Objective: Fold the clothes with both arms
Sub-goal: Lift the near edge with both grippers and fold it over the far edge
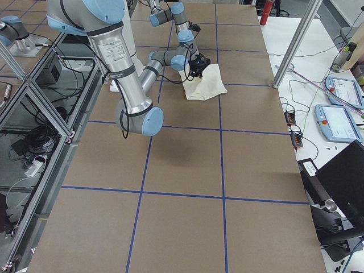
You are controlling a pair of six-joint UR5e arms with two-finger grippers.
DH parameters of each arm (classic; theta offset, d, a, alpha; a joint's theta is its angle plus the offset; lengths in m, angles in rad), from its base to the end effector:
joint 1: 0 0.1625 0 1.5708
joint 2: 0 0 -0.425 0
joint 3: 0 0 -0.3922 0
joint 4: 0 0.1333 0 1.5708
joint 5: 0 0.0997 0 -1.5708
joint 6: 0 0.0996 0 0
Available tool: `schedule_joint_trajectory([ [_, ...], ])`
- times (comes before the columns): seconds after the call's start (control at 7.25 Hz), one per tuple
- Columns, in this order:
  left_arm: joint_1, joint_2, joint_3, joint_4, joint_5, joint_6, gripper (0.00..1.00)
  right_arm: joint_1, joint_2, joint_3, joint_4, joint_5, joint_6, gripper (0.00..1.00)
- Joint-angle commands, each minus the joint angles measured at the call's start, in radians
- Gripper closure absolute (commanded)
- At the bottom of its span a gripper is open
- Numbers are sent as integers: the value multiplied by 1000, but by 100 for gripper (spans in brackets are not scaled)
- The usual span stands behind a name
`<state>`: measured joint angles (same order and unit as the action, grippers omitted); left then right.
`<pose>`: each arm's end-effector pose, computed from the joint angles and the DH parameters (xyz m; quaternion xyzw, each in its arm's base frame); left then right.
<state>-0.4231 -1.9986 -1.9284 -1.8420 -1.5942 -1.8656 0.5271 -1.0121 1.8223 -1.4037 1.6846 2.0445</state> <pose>0.4836 -0.3614 0.2340 0.0222 0.5036 -0.2979 0.8106 -0.4861 -0.4241 0.2115 -0.0377 -0.4698 0.3995 0.7863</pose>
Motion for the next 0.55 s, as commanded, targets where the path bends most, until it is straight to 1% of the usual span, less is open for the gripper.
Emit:
schedule_joint_trajectory([
  [0.0,-3,-2,70,-28,37,49,100,8,37,-105,46,1,-1,100],
  [0.14,-23,-2,100,-60,40,71,100,20,37,-182,131,1,0,100],
  [0.28,-31,-3,165,-127,42,83,100,34,37,-207,167,4,3,100],
  [0.41,-45,-5,213,-188,42,85,100,34,53,-239,170,6,0,100],
])
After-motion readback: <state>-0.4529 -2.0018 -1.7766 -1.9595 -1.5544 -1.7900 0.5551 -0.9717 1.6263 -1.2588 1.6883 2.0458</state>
